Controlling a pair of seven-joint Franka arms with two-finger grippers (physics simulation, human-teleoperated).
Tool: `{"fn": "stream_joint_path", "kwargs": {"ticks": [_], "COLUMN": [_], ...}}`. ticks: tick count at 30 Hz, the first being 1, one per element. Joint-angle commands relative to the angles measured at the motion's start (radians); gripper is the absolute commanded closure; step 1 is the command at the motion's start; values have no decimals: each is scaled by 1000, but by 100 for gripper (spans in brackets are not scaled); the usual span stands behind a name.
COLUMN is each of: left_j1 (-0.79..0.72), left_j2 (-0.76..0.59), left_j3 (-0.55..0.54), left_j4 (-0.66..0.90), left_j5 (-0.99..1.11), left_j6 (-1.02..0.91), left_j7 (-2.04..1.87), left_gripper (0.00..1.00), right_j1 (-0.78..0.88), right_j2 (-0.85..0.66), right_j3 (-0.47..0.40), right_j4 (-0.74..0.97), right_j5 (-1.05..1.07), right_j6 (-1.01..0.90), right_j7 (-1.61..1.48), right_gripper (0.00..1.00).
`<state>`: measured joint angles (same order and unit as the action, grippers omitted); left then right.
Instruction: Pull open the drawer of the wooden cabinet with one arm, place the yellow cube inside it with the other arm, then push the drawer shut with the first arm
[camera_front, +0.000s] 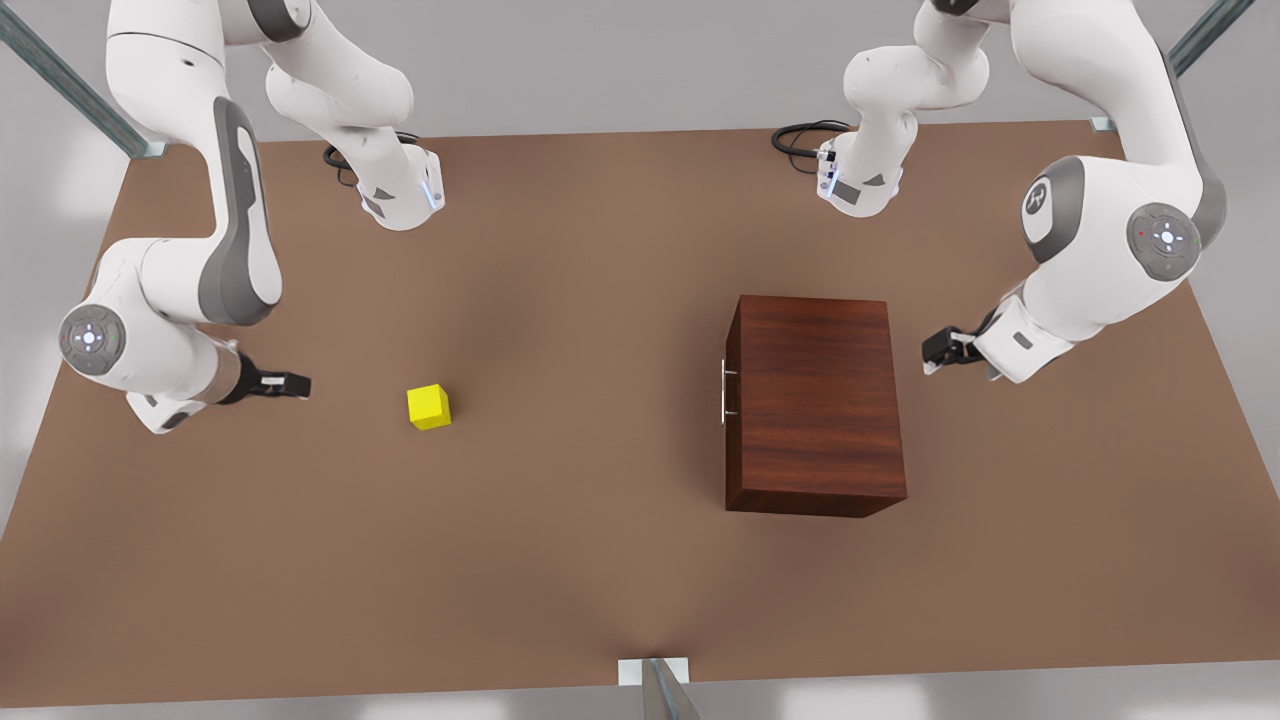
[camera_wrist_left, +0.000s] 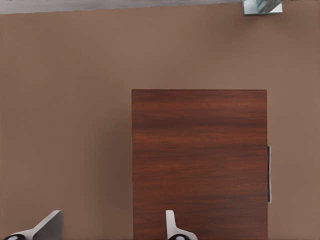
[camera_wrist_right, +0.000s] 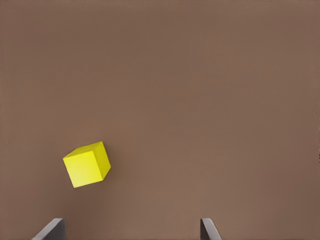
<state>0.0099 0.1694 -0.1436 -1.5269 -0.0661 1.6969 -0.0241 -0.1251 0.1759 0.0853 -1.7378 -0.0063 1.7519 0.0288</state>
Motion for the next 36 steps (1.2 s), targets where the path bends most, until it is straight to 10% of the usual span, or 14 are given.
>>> {"fn": "stream_joint_path", "kwargs": {"ticks": [1,7,10,15,36], "left_j1": [-8,-192,-432,-613,-715], "left_j2": [-1,1,275,398,668], "left_j3": [-1,-21,-19,-16,52], "left_j4": [2,8,392,453,556], "left_j5": [2,74,187,215,540], "left_j6": [33,32,-184,-128,-129], "left_j7": [-13,-184,-569,-1016,-1103], "left_gripper": [0,0,0,0,0], "right_j1": [-1,-7,-7,-7,-2], "right_j2": [-1,4,5,10,25], "right_j3": [-2,-3,-3,-2,2], "right_j4": [3,7,12,17,21], "right_j5": [2,0,0,-1,-4], "right_j6": [75,74,74,67,72], "right_j7": [10,10,10,10,11], "right_gripper": [0,0,0,0,0]}}
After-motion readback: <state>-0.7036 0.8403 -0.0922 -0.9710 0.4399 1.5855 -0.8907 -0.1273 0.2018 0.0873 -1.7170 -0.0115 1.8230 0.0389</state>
